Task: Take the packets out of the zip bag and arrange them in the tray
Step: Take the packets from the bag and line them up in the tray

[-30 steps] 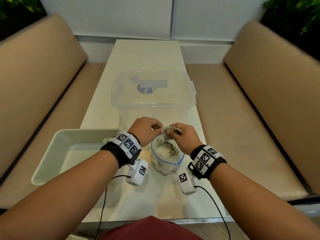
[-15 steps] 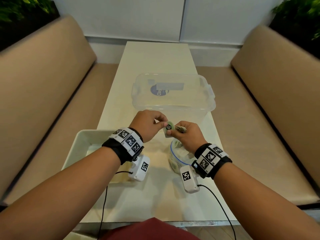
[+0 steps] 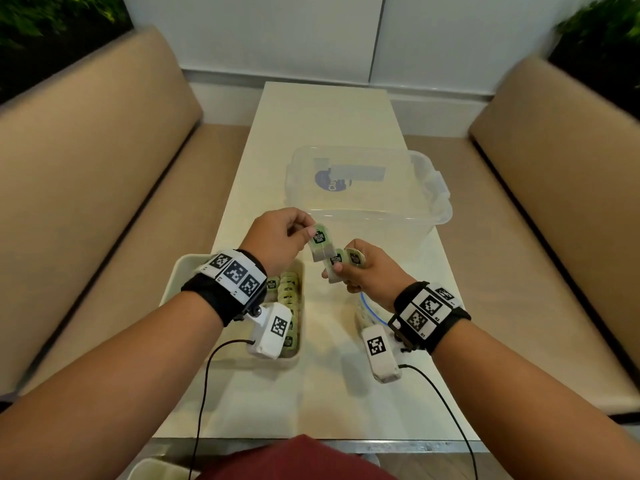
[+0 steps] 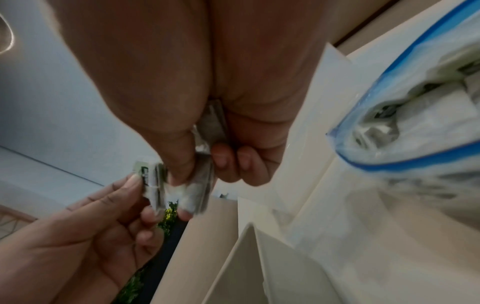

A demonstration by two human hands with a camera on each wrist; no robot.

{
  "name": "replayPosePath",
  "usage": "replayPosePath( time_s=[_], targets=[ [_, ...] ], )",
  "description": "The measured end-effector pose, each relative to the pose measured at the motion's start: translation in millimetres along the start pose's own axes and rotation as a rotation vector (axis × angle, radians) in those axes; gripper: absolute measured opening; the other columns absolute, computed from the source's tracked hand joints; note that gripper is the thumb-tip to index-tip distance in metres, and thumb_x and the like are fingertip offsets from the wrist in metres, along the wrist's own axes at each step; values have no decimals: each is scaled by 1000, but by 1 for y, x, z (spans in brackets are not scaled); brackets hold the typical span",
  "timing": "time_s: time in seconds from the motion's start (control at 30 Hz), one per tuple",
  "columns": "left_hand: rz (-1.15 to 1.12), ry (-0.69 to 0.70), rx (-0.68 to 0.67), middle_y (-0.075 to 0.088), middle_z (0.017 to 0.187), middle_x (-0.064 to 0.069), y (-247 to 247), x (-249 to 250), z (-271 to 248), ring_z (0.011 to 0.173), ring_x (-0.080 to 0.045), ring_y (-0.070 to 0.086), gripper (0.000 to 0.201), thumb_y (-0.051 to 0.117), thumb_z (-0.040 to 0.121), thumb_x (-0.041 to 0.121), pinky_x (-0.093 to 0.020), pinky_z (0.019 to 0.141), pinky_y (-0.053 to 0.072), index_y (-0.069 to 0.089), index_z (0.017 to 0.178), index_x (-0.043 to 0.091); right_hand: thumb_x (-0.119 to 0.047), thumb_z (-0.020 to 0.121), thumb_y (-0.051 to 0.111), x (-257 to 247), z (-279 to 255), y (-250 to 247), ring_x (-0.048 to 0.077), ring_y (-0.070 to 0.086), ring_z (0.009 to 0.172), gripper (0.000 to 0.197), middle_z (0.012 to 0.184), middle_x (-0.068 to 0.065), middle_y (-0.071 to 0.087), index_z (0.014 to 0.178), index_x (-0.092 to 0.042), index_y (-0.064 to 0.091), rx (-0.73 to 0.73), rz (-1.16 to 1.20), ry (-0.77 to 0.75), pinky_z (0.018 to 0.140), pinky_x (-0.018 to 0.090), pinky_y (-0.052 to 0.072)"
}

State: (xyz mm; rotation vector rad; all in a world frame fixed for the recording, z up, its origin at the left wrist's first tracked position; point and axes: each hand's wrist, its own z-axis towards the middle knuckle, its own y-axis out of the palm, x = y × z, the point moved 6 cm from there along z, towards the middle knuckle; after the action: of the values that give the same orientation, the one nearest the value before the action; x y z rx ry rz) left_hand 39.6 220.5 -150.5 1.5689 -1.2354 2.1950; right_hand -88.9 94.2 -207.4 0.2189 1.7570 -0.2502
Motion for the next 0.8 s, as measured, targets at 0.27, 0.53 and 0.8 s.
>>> replayPosePath(
  time_s=[0.27, 0.53, 0.8],
  targets=[
    [180, -14, -51, 68, 76, 7, -38, -16, -11, 74, -12, 62, 8, 70, 88, 26, -31, 76, 54, 69, 82, 31, -25, 90, 71, -18, 20, 35, 11, 47, 60, 15, 65, -11, 58, 99, -13, 70, 95, -93, -89, 57, 31, 44],
    [156, -10, -73, 70, 69, 5, -50, -29, -18, 61, -5, 56, 7, 70, 87, 33, -24, 64, 47, 67, 88, 26, -25, 91, 70, -21, 35, 62, 2, 49, 51, 14, 56, -13, 59, 83, -14, 67, 114, -116, -124, 54, 29, 41],
    [216, -61, -202, 70, 74, -3, -42, -60, -13, 67, -18, 59, 19, 75, 81, 36, -35, 68, 52, 72, 82, 18, -38, 81, 79, -12, 40, 69, 7, 58, 61, 27, 68, -4, 67, 81, -12, 71, 206, -144, -117, 60, 27, 44]
  ],
)
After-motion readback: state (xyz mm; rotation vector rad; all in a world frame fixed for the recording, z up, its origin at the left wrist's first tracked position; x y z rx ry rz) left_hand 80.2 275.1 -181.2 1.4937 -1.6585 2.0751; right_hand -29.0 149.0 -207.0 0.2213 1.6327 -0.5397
